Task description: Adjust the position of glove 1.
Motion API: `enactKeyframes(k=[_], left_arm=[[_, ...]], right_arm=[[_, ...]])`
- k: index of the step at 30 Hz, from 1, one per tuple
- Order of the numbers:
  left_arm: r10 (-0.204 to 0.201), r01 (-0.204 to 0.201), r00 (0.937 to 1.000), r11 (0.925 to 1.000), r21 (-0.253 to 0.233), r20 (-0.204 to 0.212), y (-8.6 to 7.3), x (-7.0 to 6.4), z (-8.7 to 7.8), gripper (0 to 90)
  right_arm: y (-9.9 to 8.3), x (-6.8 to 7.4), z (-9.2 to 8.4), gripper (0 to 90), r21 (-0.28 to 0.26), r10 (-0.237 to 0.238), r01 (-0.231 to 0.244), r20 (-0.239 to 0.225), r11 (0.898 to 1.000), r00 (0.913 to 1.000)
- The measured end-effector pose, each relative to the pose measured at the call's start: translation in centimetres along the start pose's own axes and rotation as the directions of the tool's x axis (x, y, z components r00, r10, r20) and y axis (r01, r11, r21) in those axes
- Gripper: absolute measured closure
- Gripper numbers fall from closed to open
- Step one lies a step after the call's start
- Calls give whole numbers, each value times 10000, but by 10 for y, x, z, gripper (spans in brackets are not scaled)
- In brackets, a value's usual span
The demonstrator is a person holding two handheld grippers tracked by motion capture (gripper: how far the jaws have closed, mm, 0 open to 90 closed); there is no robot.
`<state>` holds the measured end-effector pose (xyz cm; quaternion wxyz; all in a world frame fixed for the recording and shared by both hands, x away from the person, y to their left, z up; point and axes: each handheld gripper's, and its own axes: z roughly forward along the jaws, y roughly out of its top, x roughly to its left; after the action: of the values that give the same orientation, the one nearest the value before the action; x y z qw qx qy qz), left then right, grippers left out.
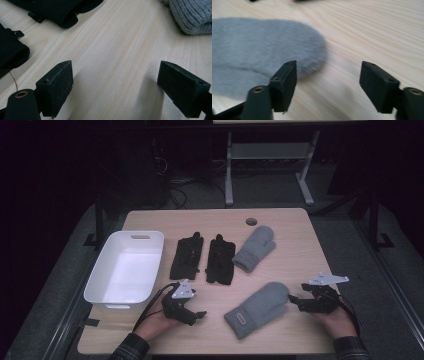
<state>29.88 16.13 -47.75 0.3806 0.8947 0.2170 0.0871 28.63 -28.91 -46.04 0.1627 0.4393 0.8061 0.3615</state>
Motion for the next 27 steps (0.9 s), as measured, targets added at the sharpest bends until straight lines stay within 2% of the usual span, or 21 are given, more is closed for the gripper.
enactKeyframes(k=[2, 10, 12, 14, 17, 21, 25, 27], left_arm=[[-25, 25, 10000, 10000, -15, 1, 0, 0, 0, 124], [-72, 72, 10000, 10000, -58, 7, 0, 0, 0, 123], [-64, 64, 10000, 10000, -70, -17, 0, 0, 0, 123], [-81, 81, 10000, 10000, -53, -52, 0, -1, 0, 123], [-24, 27, 10000, 9995, 318, -86, 3, 1, -1, 127], [-396, 395, 9992, 9975, 581, 9, 10, 4, -2, 136], [-828, 828, 9966, 9961, 308, -23, 20, 7, -2, 135], [-841, 840, 9965, 9960, 300, 3, 26, 8, 0, 135]], right_arm=[[-4, -5, 2, 258, 66, -21, 21, 66, 10000, 10000], [-11, -6, 13, 192, 362, -344, 332, 351, 9988, 9988], [-13, -10, 13, 188, 214, -93, 87, 269, 9997, 9996], [-17, -12, 14, 160, -7, -62, 63, 300, 10000, 9995], [-16, -12, 14, 135, 45, -22, 21, 332, 10000, 9994], [-16, -12, 15, 133, 44, -10, 8, 349, 10000, 9994], [-16, -12, 15, 132, 43, -10, 9, 347, 10000, 9994], [-16, -12, 14, 132, 43, -10, 8, 351, 10000, 9994]])
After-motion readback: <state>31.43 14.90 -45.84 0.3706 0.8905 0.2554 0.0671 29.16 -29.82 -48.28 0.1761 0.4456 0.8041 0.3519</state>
